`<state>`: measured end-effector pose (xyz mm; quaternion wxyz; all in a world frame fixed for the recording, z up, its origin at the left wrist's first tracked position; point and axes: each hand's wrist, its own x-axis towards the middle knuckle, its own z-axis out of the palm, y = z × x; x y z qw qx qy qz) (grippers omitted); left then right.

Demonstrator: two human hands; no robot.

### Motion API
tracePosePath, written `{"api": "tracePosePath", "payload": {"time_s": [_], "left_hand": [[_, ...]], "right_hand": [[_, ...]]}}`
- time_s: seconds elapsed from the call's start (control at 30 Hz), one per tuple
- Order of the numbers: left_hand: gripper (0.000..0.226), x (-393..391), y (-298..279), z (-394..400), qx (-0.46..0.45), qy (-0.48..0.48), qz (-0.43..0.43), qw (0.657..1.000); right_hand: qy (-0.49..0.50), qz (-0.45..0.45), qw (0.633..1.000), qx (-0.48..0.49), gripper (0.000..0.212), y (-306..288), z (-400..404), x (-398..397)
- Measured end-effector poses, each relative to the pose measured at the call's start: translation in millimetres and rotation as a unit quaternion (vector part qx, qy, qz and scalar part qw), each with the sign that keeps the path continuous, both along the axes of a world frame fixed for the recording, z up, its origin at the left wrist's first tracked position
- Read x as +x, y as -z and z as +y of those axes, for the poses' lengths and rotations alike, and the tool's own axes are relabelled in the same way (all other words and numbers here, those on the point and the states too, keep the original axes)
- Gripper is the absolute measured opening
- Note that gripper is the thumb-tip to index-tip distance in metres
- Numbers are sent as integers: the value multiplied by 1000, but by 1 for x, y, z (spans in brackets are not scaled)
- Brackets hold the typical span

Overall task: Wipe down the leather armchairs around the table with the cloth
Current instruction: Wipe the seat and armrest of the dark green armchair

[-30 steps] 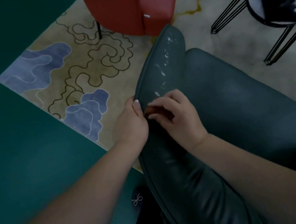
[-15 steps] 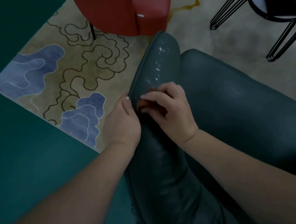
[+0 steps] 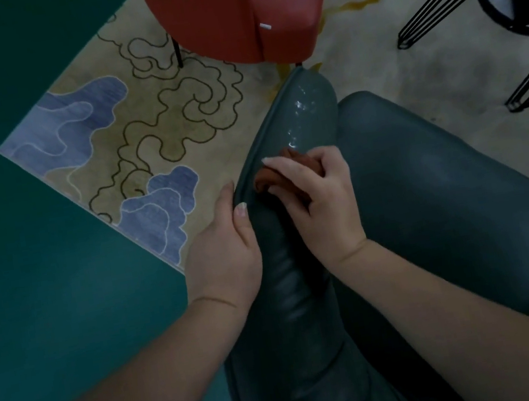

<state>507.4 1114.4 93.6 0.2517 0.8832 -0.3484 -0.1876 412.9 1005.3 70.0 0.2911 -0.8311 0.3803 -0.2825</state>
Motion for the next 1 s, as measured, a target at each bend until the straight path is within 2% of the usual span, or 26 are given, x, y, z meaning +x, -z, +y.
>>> {"api": "tracePosePath", "payload": {"time_s": [0.2, 0.27, 0.4, 0.5, 0.63, 0.7, 0.83, 0.93, 1.0], "left_hand": [[54, -3, -8, 1, 13, 54, -6, 998], [57, -3, -9, 0, 22, 67, -11, 997], [60, -2, -6, 0, 31, 82, -23, 996], [62, -1, -5, 0, 28, 90, -35, 995], [63, 0, -6, 0, 20, 100, -30, 994], [63, 1, -4, -1, 17, 96, -31, 995], [62, 1, -2, -3, 23, 81, -45, 995], [62, 0, -4, -3, 20, 72, -40, 996], [61, -1, -5, -3, 13, 69, -34, 997]], "right_hand": [[-15, -15, 999, 43, 45, 9, 31, -33], [-20, -25, 998, 51, 43, 9, 31, -34], [-2, -4, 1000, 12, 37, -1, -11, 4], [47, 5, 998, 35, 37, -5, -24, 18], [-17, -5, 1000, 21, 38, -2, 14, -9], [-40, -5, 999, 12, 35, -3, 8, -9], [7, 12, 999, -28, 32, -6, -28, 19], [34, 7, 999, -4, 35, -4, -19, 15], [25, -29, 998, 47, 37, -1, -14, 6]]}}
